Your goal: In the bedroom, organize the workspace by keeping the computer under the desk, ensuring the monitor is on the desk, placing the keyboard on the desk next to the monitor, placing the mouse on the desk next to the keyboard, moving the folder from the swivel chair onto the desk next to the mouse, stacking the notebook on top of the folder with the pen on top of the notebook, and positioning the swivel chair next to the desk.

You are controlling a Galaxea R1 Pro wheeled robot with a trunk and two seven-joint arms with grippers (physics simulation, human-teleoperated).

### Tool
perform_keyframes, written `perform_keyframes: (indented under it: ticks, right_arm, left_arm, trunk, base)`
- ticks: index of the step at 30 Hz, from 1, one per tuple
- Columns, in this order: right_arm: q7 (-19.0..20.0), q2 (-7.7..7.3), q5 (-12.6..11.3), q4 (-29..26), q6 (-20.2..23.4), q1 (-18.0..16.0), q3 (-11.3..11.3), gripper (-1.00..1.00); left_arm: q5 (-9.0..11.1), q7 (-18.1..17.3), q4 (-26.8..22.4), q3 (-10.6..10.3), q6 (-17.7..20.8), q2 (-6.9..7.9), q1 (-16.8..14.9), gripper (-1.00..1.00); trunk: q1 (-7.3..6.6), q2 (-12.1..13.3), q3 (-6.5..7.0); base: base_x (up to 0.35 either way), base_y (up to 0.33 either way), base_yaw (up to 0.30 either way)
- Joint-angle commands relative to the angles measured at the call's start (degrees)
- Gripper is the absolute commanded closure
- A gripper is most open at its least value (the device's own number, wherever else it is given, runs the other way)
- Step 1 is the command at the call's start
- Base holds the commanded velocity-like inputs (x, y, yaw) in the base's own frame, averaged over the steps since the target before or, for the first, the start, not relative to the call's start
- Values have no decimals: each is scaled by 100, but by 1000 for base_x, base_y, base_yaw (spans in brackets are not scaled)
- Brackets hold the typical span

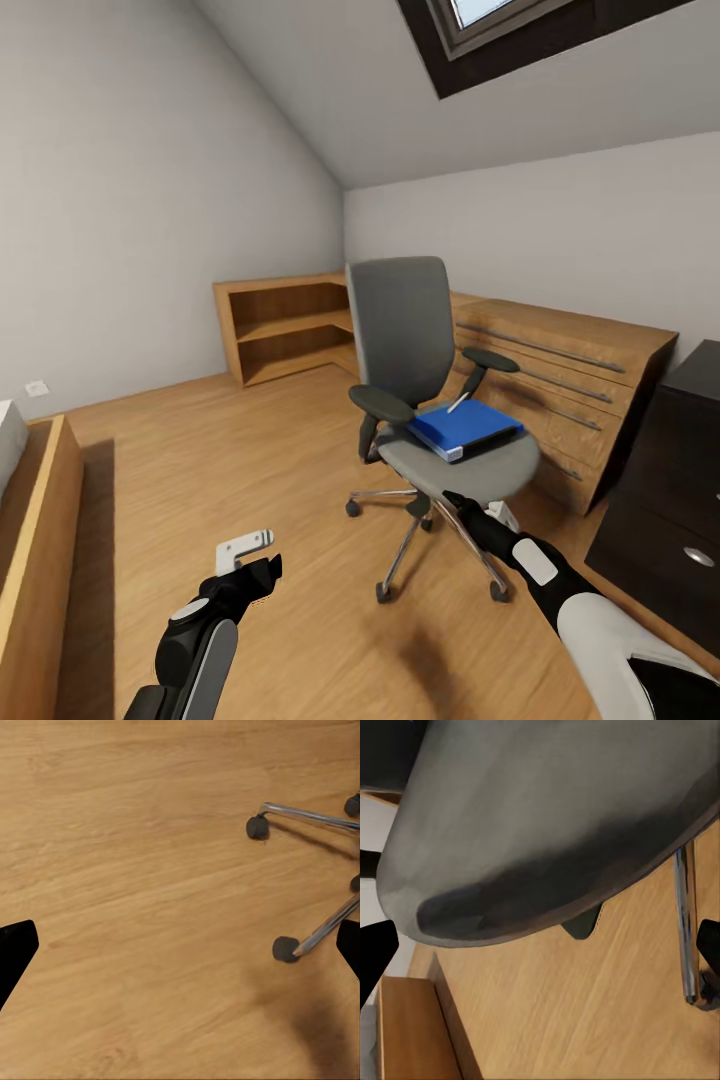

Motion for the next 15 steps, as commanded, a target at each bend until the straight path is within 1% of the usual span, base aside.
perform_keyframes:
  ticks: [1,15]
  right_arm:
    - [-4,0,19,2,34,-4,-78,-100]
    - [-11,1,19,-1,26,-3,-78,-100]
  left_arm:
    - [60,55,-6,-5,13,0,-4,-100]
    - [60,51,-6,0,19,0,-4,-100]
  trunk:
    - [3,-1,-6]
    - [3,-1,-6]
  base:
    - [315,0,0]
    - [310,0,0]
